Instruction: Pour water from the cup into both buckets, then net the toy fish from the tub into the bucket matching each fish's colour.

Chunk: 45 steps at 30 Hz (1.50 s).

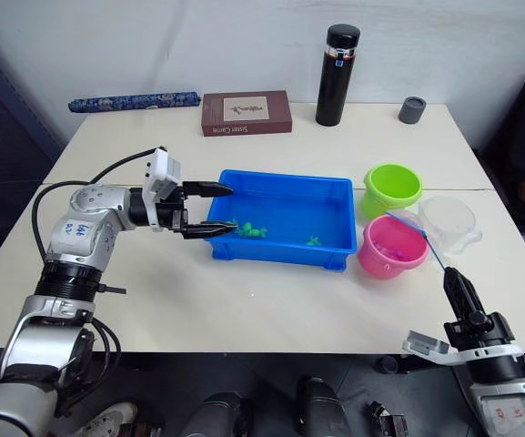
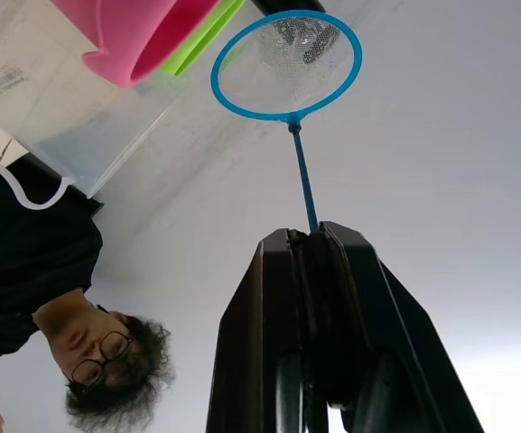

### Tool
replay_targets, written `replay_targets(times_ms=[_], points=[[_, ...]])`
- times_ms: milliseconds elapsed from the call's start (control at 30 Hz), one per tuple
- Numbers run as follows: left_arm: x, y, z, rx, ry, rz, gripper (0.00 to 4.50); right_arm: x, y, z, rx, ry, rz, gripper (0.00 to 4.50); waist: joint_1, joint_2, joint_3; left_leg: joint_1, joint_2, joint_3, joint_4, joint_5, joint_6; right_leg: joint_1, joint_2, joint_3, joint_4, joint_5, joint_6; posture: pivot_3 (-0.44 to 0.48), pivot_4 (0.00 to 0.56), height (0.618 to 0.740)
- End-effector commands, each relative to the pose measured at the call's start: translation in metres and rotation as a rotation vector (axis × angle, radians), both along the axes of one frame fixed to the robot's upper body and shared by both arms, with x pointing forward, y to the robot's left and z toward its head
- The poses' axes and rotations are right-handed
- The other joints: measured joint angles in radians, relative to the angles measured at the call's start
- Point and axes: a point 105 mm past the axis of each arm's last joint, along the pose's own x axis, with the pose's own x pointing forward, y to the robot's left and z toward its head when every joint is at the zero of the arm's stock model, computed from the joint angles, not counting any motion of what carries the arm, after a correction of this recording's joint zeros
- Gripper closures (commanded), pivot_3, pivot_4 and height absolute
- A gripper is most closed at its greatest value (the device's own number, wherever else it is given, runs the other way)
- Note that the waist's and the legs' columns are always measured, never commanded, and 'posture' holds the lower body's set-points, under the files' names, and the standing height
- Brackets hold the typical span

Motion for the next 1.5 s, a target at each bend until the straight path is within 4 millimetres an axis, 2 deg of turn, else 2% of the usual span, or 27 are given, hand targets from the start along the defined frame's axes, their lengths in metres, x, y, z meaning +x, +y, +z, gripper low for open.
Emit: replay_targets(times_ms=[33, 100, 167, 300, 400, 533, 633, 833, 933, 1067, 1300, 1500], points=[[0.000, 0.005, 0.021, -0.017, -0.072, 0.007, 0.02, -0.002, 0.002, 0.011, 0.042, -0.065, 0.024, 4.50, 0.000, 0.000, 0.000, 0.000, 0.000, 0.000, 0.000, 0.000, 0.000, 0.000, 0.000, 0.000, 0.000, 0.000, 0.000, 0.000, 0.150, 0.740], [0.001, 0.006, 0.020, -0.022, -0.070, 0.011, 0.02, 0.000, 0.008, 0.022, 0.121, -0.086, 0.080, 4.50, 0.000, 0.000, 0.000, 0.000, 0.000, 0.000, 0.000, 0.000, 0.000, 0.000, 0.000, 0.000, 0.000, 0.000, 0.000, 0.000, 0.150, 0.740], [0.001, 0.008, 0.018, -0.022, -0.068, 0.015, 0.02, 0.004, 0.005, 0.028, 0.229, -0.073, 0.083, 4.50, -0.001, 0.000, 0.000, 0.000, 0.000, 0.000, 0.000, 0.000, 0.000, 0.000, 0.000, 0.000, 0.000, 0.000, 0.000, 0.000, 0.150, 0.740], [0.002, 0.020, 0.015, -0.026, -0.052, 0.057, 0.02, 0.026, 0.009, 0.049, 0.453, 0.000, 0.196, 4.50, -0.015, 0.000, 0.000, 0.000, 0.000, 0.000, 0.000, 0.000, 0.000, 0.000, -0.001, 0.000, 0.000, 0.000, 0.000, 0.000, 0.150, 0.740], [0.003, 0.027, 0.014, -0.017, -0.052, 0.086, 0.02, 0.045, 0.009, 0.050, 0.661, 0.149, 0.217, 4.50, -0.024, 0.000, 0.000, 0.001, 0.000, 0.000, 0.000, 0.000, 0.000, 0.001, 0.000, 0.000, 0.001, 0.000, 0.000, 0.000, 0.150, 0.740], [0.001, 0.038, 0.016, -0.018, -0.057, 0.126, 0.02, 0.069, 0.026, 0.076, 0.868, 0.241, 0.342, 4.50, -0.027, 0.000, 0.000, 0.001, 0.002, 0.000, 0.000, 0.000, 0.000, 0.000, 0.000, -0.001, 0.000, 0.000, 0.000, 0.000, 0.150, 0.740], [-0.003, 0.046, 0.015, -0.013, -0.055, 0.160, 0.02, 0.084, 0.036, 0.085, 1.015, 0.364, 0.384, 4.50, -0.025, 0.000, 0.000, 0.001, 0.001, 0.000, 0.000, 0.001, 0.001, 0.000, -0.001, 0.000, 0.001, 0.000, 0.000, 0.000, 0.150, 0.740], [-0.018, 0.051, 0.011, -0.007, -0.046, 0.193, 0.02, 0.108, 0.055, 0.096, 1.193, 0.614, 0.394, 4.50, -0.018, -0.001, 0.000, 0.000, 0.002, -0.001, 0.000, 0.000, 0.001, 0.000, -0.004, -0.002, 0.000, 0.000, 0.000, 0.000, 0.150, 0.740], [-0.025, 0.052, 0.010, -0.006, -0.044, 0.215, 0.02, 0.118, 0.069, 0.095, 1.191, 0.777, 0.380, 4.50, -0.022, 0.000, 0.000, -0.001, 0.001, -0.002, 0.001, 0.000, 0.001, 0.000, -0.005, -0.003, -0.001, 0.000, 0.000, 0.000, 0.150, 0.740], [-0.034, 0.055, 0.007, -0.004, -0.037, 0.238, 0.02, 0.125, 0.074, 0.085, 1.063, 0.903, 0.331, 4.50, -0.022, 0.000, 0.000, -0.001, 0.001, -0.004, 0.000, 0.000, 0.001, 0.000, -0.006, -0.004, -0.001, 0.000, 0.000, 0.000, 0.150, 0.740], [-0.050, 0.059, -0.009, 0.029, 0.001, 0.272, 0.02, 0.149, 0.077, 0.078, 0.928, 0.940, 0.263, 4.50, -0.029, 0.000, 0.001, -0.001, 0.000, -0.003, 0.000, 0.000, 0.001, -0.001, -0.006, -0.003, -0.002, 0.000, 0.000, 0.000, 0.150, 0.740], [-0.056, 0.056, -0.012, 0.010, 0.006, 0.290, 0.02, 0.155, 0.069, 0.068, 0.774, 0.961, 0.224, 4.50, -0.021, 0.000, 0.001, -0.001, 0.001, -0.003, 0.000, 0.000, 0.000, -0.001, -0.007, -0.005, -0.002, 0.000, 0.000, 0.000, 0.150, 0.740]])
